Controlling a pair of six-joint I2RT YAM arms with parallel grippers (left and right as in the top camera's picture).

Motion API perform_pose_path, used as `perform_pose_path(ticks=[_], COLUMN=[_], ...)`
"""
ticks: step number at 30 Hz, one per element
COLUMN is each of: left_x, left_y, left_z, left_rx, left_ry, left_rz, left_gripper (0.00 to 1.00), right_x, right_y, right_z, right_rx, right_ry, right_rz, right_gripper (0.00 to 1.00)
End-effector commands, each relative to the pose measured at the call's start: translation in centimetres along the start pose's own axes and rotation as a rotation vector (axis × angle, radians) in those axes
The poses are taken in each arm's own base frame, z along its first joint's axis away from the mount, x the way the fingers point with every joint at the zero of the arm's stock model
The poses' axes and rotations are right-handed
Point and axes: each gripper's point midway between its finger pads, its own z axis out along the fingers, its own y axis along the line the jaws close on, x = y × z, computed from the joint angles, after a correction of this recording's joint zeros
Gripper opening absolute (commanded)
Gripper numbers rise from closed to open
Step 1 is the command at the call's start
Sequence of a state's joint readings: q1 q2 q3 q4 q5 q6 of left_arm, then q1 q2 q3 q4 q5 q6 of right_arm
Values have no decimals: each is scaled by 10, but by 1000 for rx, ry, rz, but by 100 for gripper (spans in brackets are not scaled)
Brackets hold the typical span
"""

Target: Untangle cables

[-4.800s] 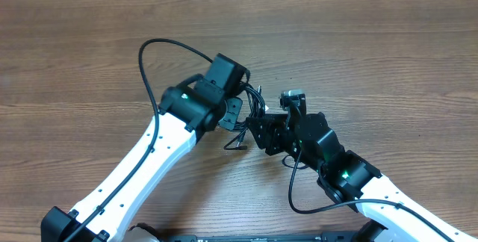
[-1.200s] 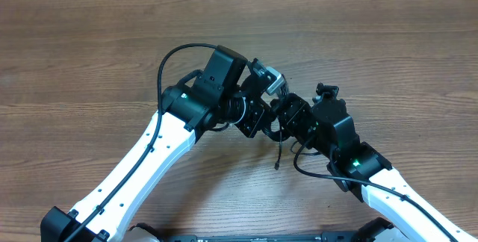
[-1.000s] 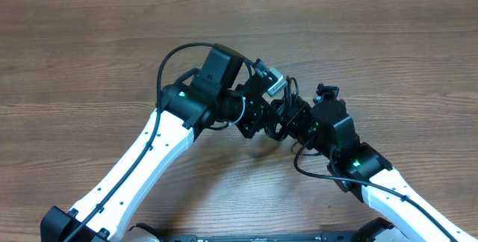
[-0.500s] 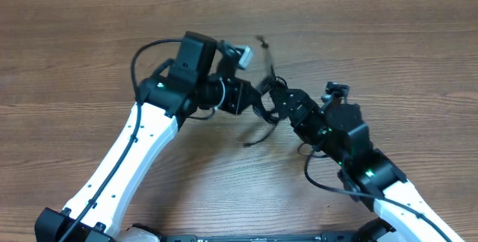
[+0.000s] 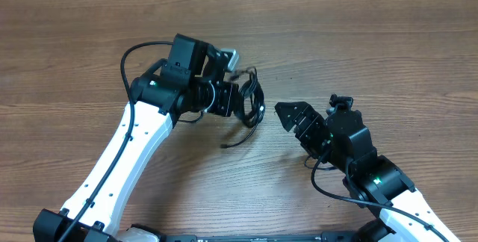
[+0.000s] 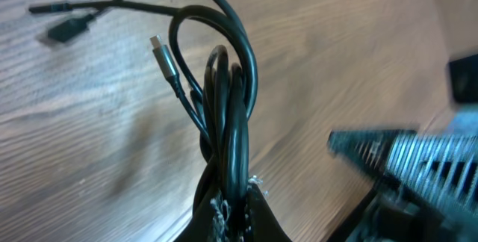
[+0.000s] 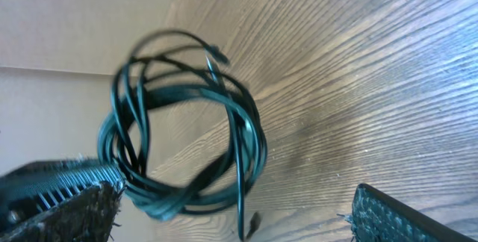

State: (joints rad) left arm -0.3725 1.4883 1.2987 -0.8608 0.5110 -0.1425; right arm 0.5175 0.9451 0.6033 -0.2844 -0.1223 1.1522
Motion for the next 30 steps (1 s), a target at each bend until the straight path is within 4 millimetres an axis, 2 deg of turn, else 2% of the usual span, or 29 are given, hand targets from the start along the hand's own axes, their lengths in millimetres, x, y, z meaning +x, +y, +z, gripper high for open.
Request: perform_pose_path(ticks=[1,3,9,17,20,26,30], left_x=[0,6,7,23,29,35,38], left_y=[-6,-4,30,35,25,-23,-31], left_z=[-10,-10,-13,-14,-13,-12,-14], left_rx=[2,-8,-202,-217,-150,152,202], left_ry=[-4,19,41,116,137,97,94], left_rz=[207,251,260,304,383,610,634], left_gripper=[4,4,4,4,4,4,4], right_x=[-6,-4,0,0,-1,5,8], right_y=[7,4,-3,-2,3,30,32], right_z=[-4,-4,-4,-4,-4,-3,4], right_rx=[-11,4,28,26,3,-113,-124], right_ry=[-23,-16,6,6,3,54,78], right_rz=[2,3,7,7,4,-13,-15], right_gripper=[100,100,100,100,100,99,93])
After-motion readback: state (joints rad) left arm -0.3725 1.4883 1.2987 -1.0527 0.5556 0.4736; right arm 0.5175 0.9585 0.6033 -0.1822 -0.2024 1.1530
